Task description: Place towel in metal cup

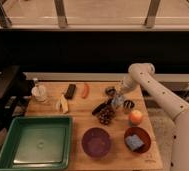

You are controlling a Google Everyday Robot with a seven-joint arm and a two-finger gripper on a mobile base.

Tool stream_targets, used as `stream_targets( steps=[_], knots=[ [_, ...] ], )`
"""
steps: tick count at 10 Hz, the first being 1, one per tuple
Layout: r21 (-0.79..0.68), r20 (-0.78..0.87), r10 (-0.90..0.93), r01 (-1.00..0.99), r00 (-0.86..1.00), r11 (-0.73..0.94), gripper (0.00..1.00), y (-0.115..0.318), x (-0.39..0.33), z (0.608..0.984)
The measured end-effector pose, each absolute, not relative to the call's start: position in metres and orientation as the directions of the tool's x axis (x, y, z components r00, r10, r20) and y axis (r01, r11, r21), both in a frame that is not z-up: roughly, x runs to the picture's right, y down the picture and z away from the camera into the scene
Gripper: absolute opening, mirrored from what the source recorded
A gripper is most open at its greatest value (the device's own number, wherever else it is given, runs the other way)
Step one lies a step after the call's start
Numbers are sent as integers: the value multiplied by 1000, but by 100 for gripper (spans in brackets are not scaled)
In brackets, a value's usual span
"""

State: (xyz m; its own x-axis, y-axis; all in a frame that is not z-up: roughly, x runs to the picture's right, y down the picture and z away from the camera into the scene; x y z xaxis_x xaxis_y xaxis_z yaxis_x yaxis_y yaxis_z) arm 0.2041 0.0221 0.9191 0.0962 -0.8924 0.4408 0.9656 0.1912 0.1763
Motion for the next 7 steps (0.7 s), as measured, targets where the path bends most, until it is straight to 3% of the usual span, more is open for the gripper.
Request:
stream_targets(
  steps=[2,7],
  knots=[
    [168,413,-906,970,93,176,0,6,207,893],
    [167,375,-921,971,100,174,0,-22,236,798]
  ],
)
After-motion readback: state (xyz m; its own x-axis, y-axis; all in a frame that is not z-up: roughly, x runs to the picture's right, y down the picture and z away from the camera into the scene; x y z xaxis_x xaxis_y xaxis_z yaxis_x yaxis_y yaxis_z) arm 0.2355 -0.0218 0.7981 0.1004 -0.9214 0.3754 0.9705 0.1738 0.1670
